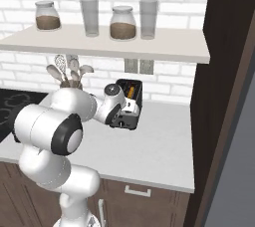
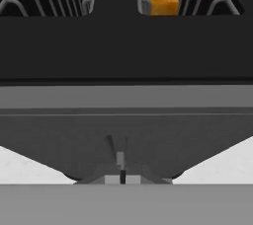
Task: Start the toaster. Once the lever pops up, take the bread to the plate on the dining counter.
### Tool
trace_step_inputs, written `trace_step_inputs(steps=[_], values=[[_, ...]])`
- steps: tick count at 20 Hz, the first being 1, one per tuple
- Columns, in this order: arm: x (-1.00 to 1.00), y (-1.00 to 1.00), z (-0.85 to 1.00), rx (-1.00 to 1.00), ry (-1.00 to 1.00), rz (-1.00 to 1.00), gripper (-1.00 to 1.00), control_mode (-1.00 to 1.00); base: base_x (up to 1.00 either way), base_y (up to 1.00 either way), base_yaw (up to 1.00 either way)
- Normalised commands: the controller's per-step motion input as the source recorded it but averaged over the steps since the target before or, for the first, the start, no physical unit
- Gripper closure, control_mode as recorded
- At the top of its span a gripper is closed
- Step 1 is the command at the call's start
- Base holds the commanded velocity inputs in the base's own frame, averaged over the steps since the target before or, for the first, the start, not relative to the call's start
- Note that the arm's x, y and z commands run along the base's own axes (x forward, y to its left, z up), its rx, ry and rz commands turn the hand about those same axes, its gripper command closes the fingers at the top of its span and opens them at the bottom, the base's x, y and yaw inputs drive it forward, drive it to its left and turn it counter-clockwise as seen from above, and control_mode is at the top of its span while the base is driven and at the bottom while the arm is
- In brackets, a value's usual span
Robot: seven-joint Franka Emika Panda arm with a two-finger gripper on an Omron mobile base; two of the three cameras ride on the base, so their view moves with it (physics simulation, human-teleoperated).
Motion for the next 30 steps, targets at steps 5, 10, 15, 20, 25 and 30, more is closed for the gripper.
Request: trace_step_inputs(steps=[5, 10, 15, 20, 25, 30], values=[[-0.31, 0.00, -0.98, 0.00, 0.00, 0.00, 1.00, -1.00, 0.00, 0.00, 0.00], [-0.45, -0.03, -0.43, 0.00, -0.04, 0.01, 1.00, -1.00, 0.00, 0.00, 0.00], [-0.66, -0.07, 0.87, 0.00, -0.24, 0.01, 1.00, -1.00, 0.00, 0.00, 0.00], [-0.42, 0.00, 1.00, 0.00, -0.22, 0.00, 1.00, -1.00, 0.00, 0.00, 0.00], [0.00, -0.01, 0.95, -0.01, -0.01, 0.00, 1.00, -1.00, 0.00, 0.00, 0.00], [0.07, -0.02, 0.64, 0.00, 0.14, 0.00, 1.00, -1.00, 0.00, 0.00, 0.00]])
